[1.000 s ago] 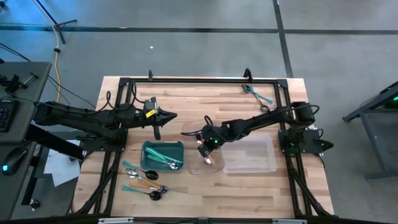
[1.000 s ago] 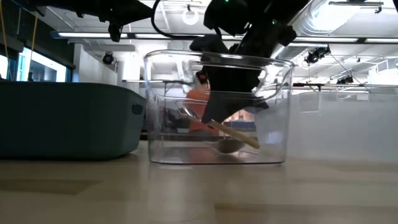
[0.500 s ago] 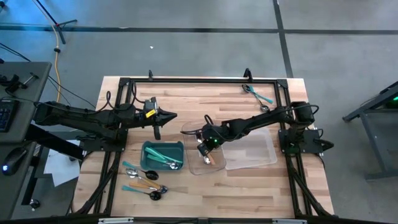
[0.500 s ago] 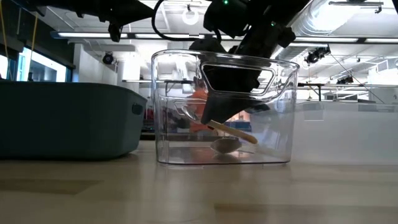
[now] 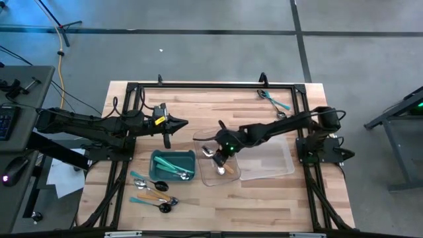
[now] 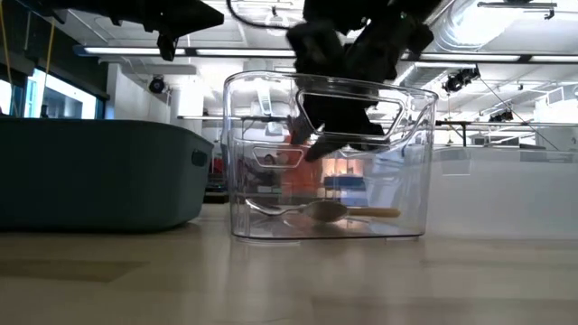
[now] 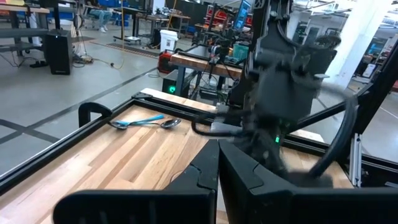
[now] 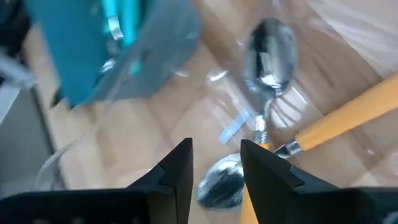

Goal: Sort silverware by color (type)
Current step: Put the orange spoon into the transparent bin

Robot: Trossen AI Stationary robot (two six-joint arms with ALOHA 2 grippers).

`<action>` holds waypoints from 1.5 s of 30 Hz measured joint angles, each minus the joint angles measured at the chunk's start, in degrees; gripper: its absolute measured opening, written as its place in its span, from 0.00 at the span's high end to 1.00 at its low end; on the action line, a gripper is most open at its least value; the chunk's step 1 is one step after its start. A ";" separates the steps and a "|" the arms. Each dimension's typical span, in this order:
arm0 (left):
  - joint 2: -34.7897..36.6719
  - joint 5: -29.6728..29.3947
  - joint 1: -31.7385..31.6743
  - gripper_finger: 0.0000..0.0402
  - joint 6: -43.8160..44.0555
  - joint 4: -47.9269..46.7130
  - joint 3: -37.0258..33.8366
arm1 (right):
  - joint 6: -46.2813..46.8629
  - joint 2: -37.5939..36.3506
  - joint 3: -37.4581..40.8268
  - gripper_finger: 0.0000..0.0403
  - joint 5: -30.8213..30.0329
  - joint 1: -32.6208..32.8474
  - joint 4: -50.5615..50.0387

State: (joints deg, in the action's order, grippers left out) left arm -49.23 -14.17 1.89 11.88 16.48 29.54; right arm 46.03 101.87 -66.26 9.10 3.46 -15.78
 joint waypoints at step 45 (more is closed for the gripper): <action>0.00 0.04 0.02 1.00 0.00 3.99 0.02 | -31.30 -45.92 33.68 0.70 -12.94 -0.56 39.02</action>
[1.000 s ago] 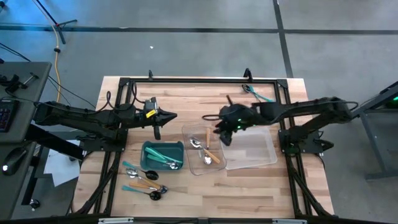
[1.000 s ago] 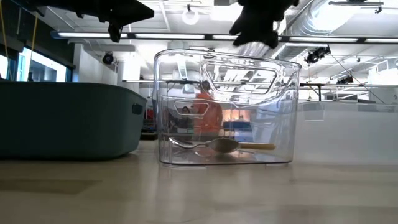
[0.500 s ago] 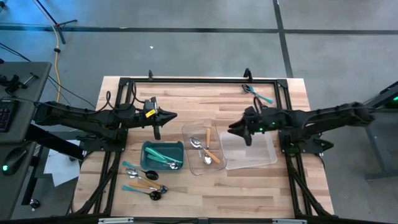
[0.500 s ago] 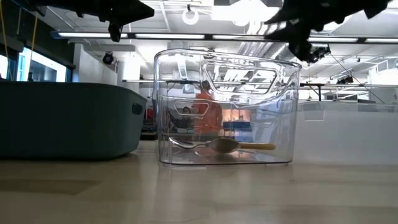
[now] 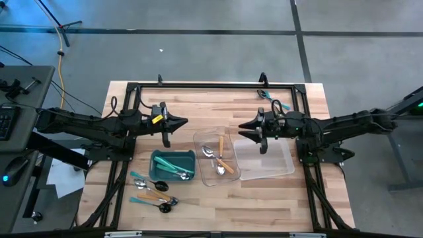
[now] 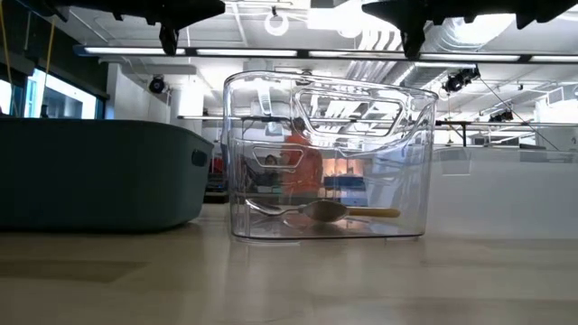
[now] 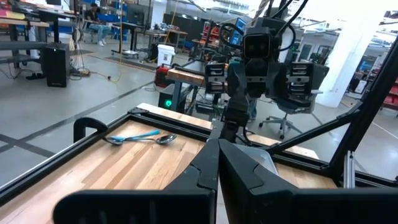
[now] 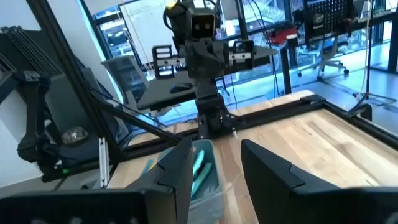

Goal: Sort silverware by color (type)
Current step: Put the orange spoon into the transparent bin

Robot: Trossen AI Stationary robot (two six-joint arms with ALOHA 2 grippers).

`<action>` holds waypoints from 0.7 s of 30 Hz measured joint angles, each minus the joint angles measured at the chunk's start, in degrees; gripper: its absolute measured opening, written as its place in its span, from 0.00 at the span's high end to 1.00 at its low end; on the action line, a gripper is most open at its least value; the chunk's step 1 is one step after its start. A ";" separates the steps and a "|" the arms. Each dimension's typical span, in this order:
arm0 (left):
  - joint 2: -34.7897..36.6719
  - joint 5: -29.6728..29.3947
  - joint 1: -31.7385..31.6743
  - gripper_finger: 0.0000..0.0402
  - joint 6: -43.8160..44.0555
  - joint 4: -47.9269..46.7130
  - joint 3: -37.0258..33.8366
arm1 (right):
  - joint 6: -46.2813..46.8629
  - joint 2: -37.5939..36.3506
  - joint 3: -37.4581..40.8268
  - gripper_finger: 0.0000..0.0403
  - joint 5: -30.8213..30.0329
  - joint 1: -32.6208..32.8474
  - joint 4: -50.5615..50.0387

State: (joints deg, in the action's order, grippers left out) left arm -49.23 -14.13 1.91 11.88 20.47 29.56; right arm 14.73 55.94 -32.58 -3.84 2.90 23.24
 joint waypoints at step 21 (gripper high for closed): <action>0.00 -0.01 -0.01 1.00 -0.07 -0.07 0.00 | 0.82 -0.04 -0.02 0.70 0.26 0.00 -0.29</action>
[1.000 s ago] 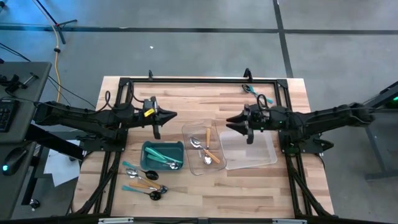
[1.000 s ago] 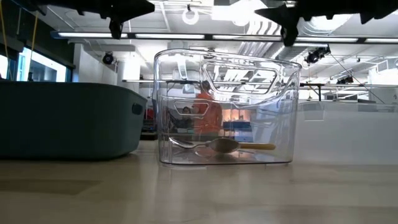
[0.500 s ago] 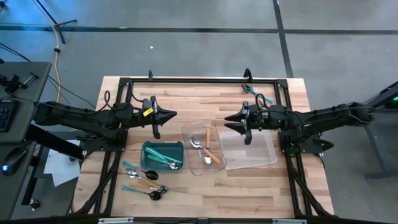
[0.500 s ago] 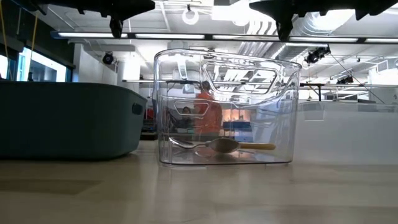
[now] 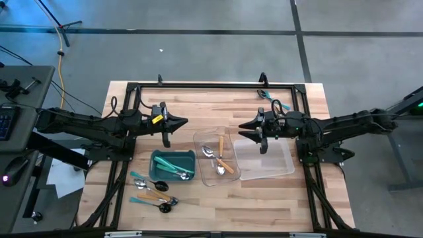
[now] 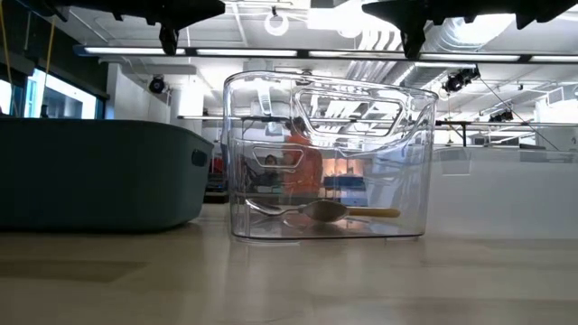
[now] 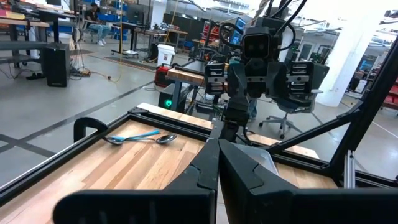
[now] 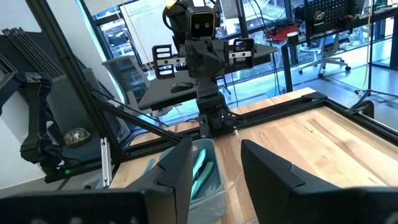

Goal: Sort silverware by color (type)
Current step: Put the orange spoon into the transparent bin

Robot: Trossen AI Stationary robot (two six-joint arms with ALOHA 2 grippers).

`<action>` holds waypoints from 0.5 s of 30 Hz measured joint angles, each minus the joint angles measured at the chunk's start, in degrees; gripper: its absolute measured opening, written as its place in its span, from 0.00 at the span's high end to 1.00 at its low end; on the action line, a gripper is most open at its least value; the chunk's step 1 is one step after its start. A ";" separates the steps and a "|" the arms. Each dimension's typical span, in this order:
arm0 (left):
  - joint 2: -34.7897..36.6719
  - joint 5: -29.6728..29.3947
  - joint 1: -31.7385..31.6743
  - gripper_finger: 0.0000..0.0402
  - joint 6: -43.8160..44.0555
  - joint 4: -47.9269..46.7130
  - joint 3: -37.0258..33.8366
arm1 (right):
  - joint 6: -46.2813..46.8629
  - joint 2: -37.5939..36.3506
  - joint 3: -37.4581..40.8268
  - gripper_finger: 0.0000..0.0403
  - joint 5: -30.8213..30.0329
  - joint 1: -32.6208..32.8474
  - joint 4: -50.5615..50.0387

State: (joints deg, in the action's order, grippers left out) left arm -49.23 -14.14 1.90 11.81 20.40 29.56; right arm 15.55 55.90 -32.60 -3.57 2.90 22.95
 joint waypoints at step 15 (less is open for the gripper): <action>0.00 -0.16 0.00 1.00 -0.04 0.00 0.00 | -0.54 0.00 0.00 0.79 0.66 -0.01 -0.01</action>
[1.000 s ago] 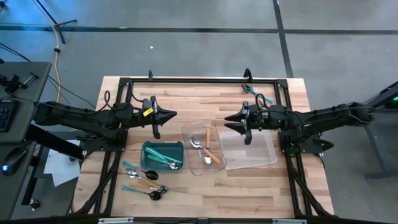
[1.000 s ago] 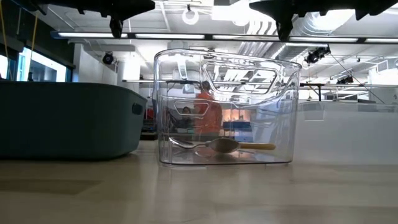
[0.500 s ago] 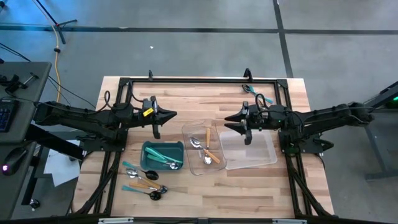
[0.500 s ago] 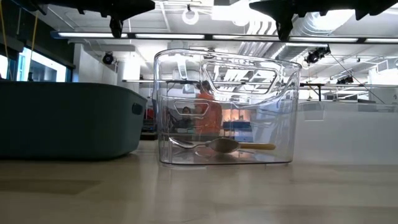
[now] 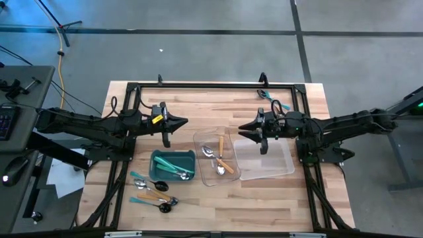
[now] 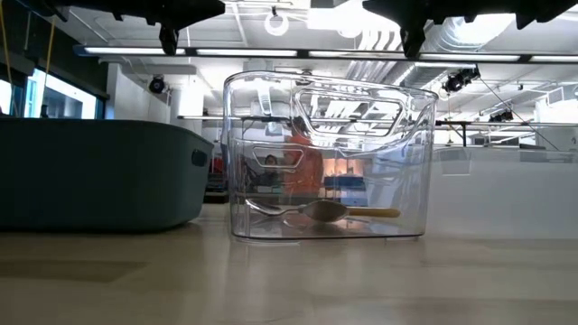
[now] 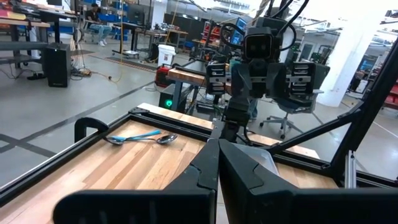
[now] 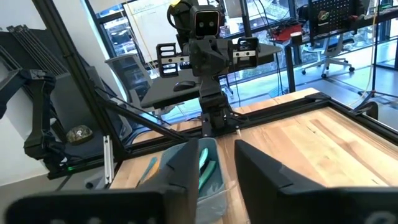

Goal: Sort silverware by color (type)
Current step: Put the orange spoon into the transparent bin

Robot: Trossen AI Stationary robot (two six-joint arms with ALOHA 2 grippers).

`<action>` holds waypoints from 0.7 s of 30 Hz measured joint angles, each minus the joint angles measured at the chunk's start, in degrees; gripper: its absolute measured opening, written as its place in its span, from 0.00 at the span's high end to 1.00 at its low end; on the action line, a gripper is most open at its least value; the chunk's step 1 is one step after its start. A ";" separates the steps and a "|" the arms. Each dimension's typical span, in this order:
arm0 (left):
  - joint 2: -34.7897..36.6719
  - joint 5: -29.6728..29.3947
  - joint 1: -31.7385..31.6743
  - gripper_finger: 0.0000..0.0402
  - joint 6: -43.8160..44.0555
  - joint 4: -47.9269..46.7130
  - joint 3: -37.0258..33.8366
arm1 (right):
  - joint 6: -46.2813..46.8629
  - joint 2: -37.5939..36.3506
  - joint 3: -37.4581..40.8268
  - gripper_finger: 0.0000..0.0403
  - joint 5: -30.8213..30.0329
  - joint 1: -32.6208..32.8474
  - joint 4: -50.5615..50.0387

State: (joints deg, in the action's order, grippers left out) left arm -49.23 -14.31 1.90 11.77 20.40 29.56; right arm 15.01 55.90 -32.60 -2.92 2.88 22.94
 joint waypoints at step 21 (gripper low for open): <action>0.00 0.05 0.01 1.00 0.00 0.00 0.00 | 1.45 0.00 -0.02 1.00 0.11 0.00 -1.31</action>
State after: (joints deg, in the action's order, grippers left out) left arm -49.23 -14.25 1.91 11.77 20.40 29.56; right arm 16.45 55.90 -32.62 -2.81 2.88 21.63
